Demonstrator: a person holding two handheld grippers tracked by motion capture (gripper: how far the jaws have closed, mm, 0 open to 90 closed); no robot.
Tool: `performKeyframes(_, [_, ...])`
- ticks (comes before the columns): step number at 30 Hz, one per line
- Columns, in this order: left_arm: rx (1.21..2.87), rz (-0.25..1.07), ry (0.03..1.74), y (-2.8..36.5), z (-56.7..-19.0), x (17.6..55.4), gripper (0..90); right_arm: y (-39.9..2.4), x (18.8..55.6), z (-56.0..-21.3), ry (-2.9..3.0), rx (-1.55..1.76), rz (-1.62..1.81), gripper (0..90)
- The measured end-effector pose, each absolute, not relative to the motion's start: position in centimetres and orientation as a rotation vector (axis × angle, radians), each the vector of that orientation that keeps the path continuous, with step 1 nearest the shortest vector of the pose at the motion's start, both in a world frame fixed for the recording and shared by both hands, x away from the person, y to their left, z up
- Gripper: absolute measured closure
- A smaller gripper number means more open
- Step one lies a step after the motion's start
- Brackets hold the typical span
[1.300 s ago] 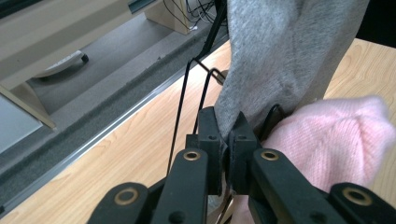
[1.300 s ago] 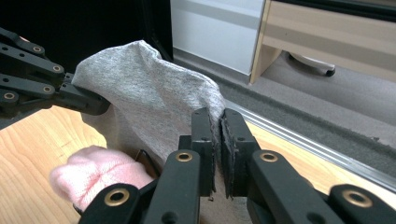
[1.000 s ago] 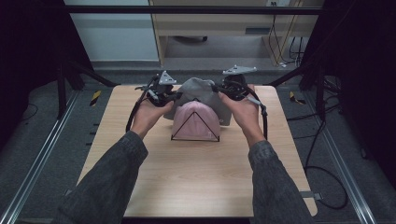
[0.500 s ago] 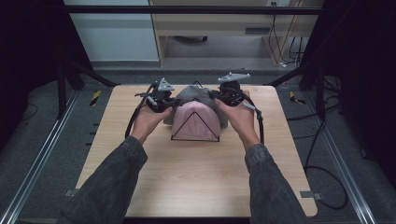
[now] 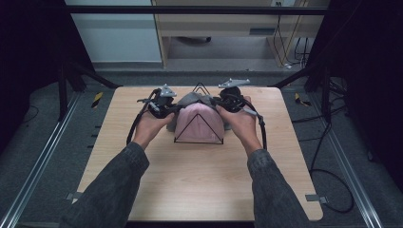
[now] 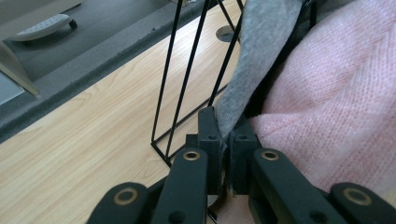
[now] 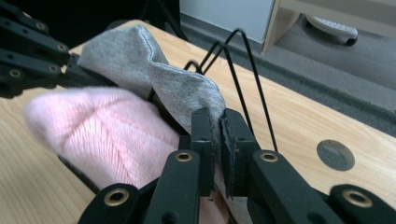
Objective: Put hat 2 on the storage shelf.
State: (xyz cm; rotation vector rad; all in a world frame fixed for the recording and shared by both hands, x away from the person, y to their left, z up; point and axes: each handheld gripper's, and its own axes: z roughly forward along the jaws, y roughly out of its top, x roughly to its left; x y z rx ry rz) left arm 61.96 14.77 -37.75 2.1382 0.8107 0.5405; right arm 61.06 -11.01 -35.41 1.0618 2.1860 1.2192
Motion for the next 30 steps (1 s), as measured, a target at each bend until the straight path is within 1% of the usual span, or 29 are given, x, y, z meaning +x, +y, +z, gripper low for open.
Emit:
performKeyframes(10, [2.147, 0.527, 0.822, 14.7, -38.7, 61.7, 86.1, -10.8, 60.7, -36.4, 2.212, 1.073, 1.192, 84.5])
performKeyframes(20, [2.15, 0.525, 0.827, 14.7, -38.8, 61.5, 84.7, -10.7, 60.6, -36.4, 2.21, 1.082, 1.186, 83.5])
performKeyframes(26, [2.16, 0.528, 0.837, 14.9, -39.0, 61.3, 82.4, -10.7, 60.6, -36.5, 2.212, 1.093, 1.186, 81.4])
performKeyframes(30, [2.148, 0.536, 0.843, 14.9, -39.0, 61.1, 79.8, -10.6, 60.5, -36.5, 2.215, 1.093, 1.179, 76.4])
